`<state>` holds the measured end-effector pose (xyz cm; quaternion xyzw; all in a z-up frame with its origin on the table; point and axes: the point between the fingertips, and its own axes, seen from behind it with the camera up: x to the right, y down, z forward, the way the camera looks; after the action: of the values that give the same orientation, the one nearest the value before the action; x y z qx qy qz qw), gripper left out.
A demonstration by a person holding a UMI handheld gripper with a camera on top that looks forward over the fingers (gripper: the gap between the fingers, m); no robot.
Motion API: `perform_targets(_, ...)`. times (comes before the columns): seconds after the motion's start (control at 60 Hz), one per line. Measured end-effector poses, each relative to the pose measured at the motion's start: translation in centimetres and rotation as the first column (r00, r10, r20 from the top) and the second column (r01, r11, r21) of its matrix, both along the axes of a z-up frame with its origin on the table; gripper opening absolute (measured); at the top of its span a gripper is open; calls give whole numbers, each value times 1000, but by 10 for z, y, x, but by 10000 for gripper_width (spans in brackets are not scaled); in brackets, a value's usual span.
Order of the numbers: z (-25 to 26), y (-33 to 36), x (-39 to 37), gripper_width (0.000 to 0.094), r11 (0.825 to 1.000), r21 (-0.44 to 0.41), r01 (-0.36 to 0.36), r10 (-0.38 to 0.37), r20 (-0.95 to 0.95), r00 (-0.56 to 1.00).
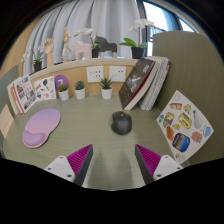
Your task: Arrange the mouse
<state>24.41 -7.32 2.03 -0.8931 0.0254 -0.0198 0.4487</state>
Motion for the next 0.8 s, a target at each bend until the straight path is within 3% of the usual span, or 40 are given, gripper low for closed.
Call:
perform_targets(0.317,-25,123,41,836,999,-27,41,-42,-46,998)
perform_targets(0.367,-27,132,45,762,998,-40,49,-51,-45,998)
perform_targets(0.45,-31,141,43,527,998,-51,40,-43,-60,997)
perform_targets(0.65,-32,143,45,423,997,-47,56,-56,-12,998)
perform_targets(0.8,-34,141,45,327,992,-103,67,-70,-20,997)
